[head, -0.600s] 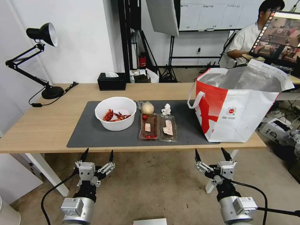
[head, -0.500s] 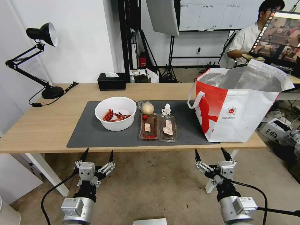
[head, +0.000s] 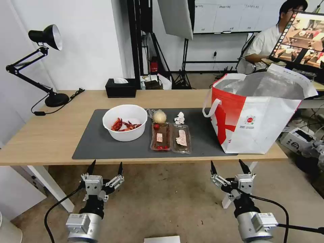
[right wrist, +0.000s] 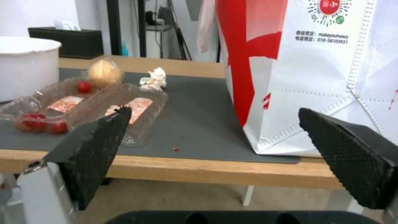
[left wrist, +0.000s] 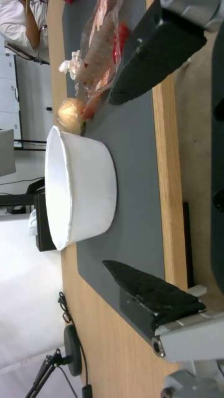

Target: Pick up the trash from the table and place it into the takeout bag.

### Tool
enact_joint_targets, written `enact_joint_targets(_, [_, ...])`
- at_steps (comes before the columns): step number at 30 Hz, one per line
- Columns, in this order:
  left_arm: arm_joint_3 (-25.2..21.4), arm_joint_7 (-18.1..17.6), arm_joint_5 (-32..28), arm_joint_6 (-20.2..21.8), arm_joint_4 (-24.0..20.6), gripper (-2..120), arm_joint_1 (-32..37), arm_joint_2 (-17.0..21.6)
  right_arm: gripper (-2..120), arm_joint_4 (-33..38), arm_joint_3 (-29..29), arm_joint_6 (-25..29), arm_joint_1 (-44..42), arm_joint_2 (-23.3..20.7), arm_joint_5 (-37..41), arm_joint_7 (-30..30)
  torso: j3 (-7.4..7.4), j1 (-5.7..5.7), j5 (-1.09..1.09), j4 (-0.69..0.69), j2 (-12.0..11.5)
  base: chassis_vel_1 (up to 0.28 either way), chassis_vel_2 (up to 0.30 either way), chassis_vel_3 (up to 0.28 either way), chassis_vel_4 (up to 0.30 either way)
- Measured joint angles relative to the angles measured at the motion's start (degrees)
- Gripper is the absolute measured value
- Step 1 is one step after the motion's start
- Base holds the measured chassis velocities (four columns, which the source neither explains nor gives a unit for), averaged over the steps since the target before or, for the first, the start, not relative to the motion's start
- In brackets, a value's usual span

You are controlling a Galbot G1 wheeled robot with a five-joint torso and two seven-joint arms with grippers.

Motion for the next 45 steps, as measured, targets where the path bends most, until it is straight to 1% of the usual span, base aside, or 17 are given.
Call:
enact_joint_targets(3, [0.6, -0.8, -3.0, 4.1, 0.2, 100, -2.4, 0.8, 100, 0.0, 1.9, -4.2, 1.1, -2.7, 3.4, -0.2, 0.0, 0.0, 0.0, 0.0, 0.0, 0.0, 0.0, 0.0, 0.0])
enact_joint_targets(4, [0.6, -0.8, -3.0, 4.1, 0.2, 100, -2.4, 0.8, 100, 0.0, 1.9, -4.2, 1.1, -2.7, 3.4, -0.2, 0.0, 0.0, 0.0, 0.0, 0.0, 0.0, 0.0, 0.0, 0.0])
enact_joint_targets(6, [1.4, -1.8, -6.7, 9.4, 0.6, 100, -5.4, 1.8, 100, 0.1, 4.3, -9.4, 2.5, -5.8, 7.6, -0.5, 0.0, 0.01, 0.01, 0.0, 0.0, 0.0, 0.0, 0.0, 0.0])
enact_joint_targets(7, [1.4, -1.8, -6.7, 9.4, 0.6, 100, -5.4, 1.8, 100, 0.1, 4.3, -9.4, 2.5, -5.8, 7.6, -0.5, 0.0, 0.01, 0.01, 0.0, 0.0, 0.0, 0.0, 0.0, 0.0])
enact_joint_targets(9, [2.2, -2.7, -10.5, 14.6, 0.9, 100, -8.4, 2.8, 100, 0.3, 6.6, -14.7, 3.8, -9.1, 11.9, -0.9, 0.0, 0.0, 0.01, 0.0, 0.0, 0.0, 0.0, 0.0, 0.0])
enact_joint_targets(10, [2.2, -2.7, -10.5, 14.6, 0.9, 100, -8.4, 2.8, 100, 0.3, 6.6, -14.7, 3.8, -9.1, 11.9, -0.9, 0.0, 0.0, 0.01, 0.0, 0.0, 0.0, 0.0, 0.0, 0.0])
enact_joint_targets(12, [3.3, -2.8, -14.2, 17.9, 1.2, 100, -11.4, 3.5, 100, 0.4, 8.7, -19.4, 5.1, -12.0, 15.8, -1.3, 0.0, 0.01, 0.0, -0.01, 0.0, 0.0, 0.0, 0.0, 0.0])
enact_joint_targets(18, [3.5, -2.4, -15.6, 18.1, 1.2, 100, -12.3, 3.7, 100, 0.8, 9.8, -21.0, 5.7, -14.2, 20.1, -1.8, 0.01, 0.01, 0.01, 0.0, 0.0, 0.0, 0.0, 0.0, 0.0])
enact_joint_targets(24, [3.6, -1.7, -15.6, 16.8, 0.9, 100, -11.8, 3.7, 100, 0.2, 8.8, -18.1, 5.9, -14.0, 21.6, -3.5, 0.01, 0.01, 0.01, 0.0, 0.0, 0.0, 0.0, 0.0, 0.0])
enact_joint_targets(33, [3.4, -1.5, -16.3, 16.7, 0.2, 100, -11.5, 3.6, 100, 0.0, 8.2, -17.2, 6.1, -13.8, 21.8, -3.7, 0.0, 0.01, 0.0, 0.0, 0.0, 0.0, 0.0, 0.0, 0.0])
enact_joint_targets(35, [3.4, -1.5, -16.4, 16.7, 0.2, 100, -11.5, 3.8, 100, 0.1, 8.0, -17.2, 6.1, -13.9, 25.4, -3.3, 0.0, 0.01, 0.0, 0.0, 0.0, 0.0, 0.0, 0.0, 0.0])
enact_joint_targets(37, [3.1, -1.3, -16.7, 15.6, 0.5, 100, -11.6, 4.4, 100, 1.0, 7.4, -17.1, 6.7, -14.2, 38.1, -1.2, 0.0, 0.0, -0.01, 0.0, 0.0, 0.0, 0.0, 0.0, 0.0])
enact_joint_targets(38, [3.1, -1.3, -16.7, 15.6, 0.5, 100, -11.6, 4.4, 100, 1.0, 7.4, -17.1, 6.7, -14.2, 38.1, -1.2, 0.0, 0.0, -0.01, 0.0, 0.0, 0.0, 0.0, 0.0, 0.0])
enact_joint_targets(40, [2.5, -1.1, -16.7, 13.7, 1.2, 100, -11.8, 5.1, 100, 1.3, 6.7, -16.3, 8.4, -14.8, 51.7, 1.9, 0.0, 0.0, -0.01, 0.0, 0.0, 0.0, 0.0, 0.0, 0.0])
enact_joint_targets(41, [2.5, -1.1, -16.7, 13.7, 1.2, 100, -11.8, 5.1, 100, 1.3, 6.7, -16.3, 8.4, -14.8, 51.7, 1.9, 0.0, 0.0, -0.01, 0.0, 0.0, 0.0, 0.0, 0.0, 0.0])
enact_joint_targets(44, [1.8, -0.9, -16.6, 11.8, 1.8, 100, -11.7, 5.9, 100, 1.3, 4.1, -13.9, 11.3, -16.2, 64.5, 7.0, 0.0, 0.0, -0.01, 0.0, 0.0, 0.0, 0.0, 0.0, 0.0])
enact_joint_targets(45, [1.8, -0.9, -16.6, 11.8, 1.8, 100, -11.7, 5.9, 100, 1.3, 4.1, -13.9, 11.3, -16.2, 64.5, 7.0, 0.0, 0.0, -0.01, 0.0, 0.0, 0.0, 0.0, 0.0, 0.0])
